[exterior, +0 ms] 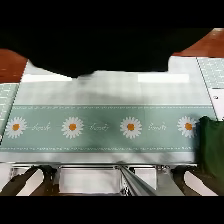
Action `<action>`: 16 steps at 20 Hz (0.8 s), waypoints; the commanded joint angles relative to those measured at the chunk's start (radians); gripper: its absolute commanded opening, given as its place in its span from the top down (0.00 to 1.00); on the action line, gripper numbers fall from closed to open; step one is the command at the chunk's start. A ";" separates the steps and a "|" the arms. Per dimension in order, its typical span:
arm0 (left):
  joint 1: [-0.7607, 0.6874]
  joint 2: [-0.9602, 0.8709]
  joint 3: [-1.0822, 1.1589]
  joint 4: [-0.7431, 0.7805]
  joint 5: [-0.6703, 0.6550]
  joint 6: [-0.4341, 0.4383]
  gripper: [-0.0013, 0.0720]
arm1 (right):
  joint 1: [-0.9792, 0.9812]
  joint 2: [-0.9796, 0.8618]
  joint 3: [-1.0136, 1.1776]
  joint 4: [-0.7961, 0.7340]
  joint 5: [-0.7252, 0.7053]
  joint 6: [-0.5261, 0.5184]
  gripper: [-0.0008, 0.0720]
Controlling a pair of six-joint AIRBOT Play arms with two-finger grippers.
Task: Fold the shirts.
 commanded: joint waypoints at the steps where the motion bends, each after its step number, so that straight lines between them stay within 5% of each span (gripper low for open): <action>1: -0.007 0.141 0.119 0.215 0.000 -0.061 0.94 | 0.004 0.178 0.045 -0.074 0.004 0.021 0.95; 7: -0.007 0.368 0.119 0.491 -0.041 -0.134 0.94 | 0.004 0.367 0.045 -0.171 0.129 0.071 0.95; 12: -0.007 0.424 0.023 0.496 -0.139 -0.179 0.94 | 0.004 0.374 0.008 -0.169 0.296 0.092 0.95; 16: -0.007 0.414 -0.279 0.454 -0.130 -0.167 0.94 | 0.004 0.374 -0.233 -0.169 0.278 0.086 0.95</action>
